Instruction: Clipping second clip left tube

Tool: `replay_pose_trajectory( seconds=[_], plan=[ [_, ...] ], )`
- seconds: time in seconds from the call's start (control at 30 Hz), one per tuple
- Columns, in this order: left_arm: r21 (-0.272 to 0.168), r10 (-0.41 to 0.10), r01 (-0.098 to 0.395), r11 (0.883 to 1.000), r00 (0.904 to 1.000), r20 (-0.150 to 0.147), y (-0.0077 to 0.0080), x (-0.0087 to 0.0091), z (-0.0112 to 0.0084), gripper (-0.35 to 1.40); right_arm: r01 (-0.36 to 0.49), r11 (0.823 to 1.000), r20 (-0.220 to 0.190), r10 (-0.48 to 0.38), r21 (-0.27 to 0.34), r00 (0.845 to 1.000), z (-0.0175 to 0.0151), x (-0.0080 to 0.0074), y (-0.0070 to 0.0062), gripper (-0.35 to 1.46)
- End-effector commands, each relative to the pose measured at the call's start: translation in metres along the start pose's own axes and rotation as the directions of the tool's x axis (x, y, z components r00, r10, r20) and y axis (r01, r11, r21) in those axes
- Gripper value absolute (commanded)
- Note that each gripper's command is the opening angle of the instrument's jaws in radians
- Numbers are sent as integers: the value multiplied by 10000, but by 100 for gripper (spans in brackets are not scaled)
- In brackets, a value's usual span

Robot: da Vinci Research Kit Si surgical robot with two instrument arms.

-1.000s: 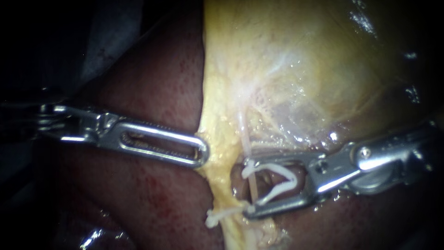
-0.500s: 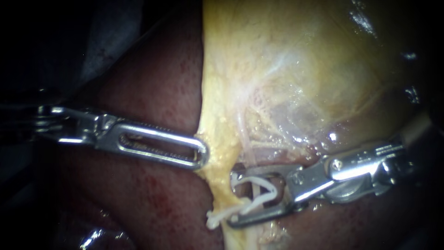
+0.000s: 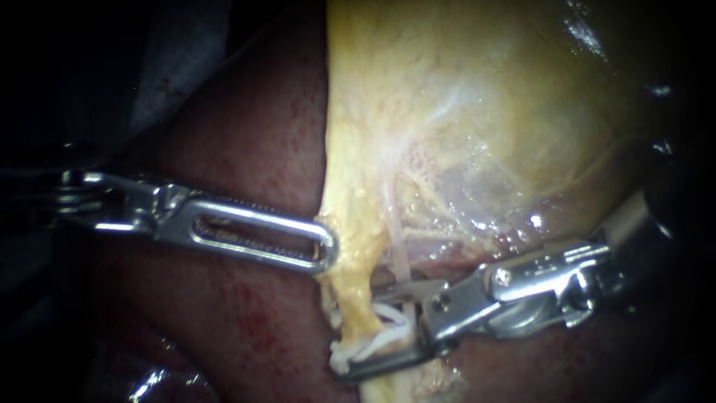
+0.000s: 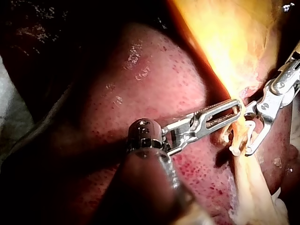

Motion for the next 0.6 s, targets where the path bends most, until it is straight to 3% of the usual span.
replay_pose_trajectory(
  seconds=[0.03, 0.33, 0.6],
  plan=[
    [-2, 1, -1, 10000, 10000, 0, 0, 0, 0, -35, 7, 10000, 0, -7, -6, 10000, 0, 0, 1, 46],
    [-8, 3, -3, 10000, 10000, 3, 1, 0, 1, -35, -102, 9999, 11, 102, 38, 9999, 0, 0, 3, 41],
    [-10, 5, -5, 10000, 10000, 4, 1, 1, 1, -35, -410, 9992, 11, 410, 11, 9992, 4, 1, 10, 23]
  ],
)
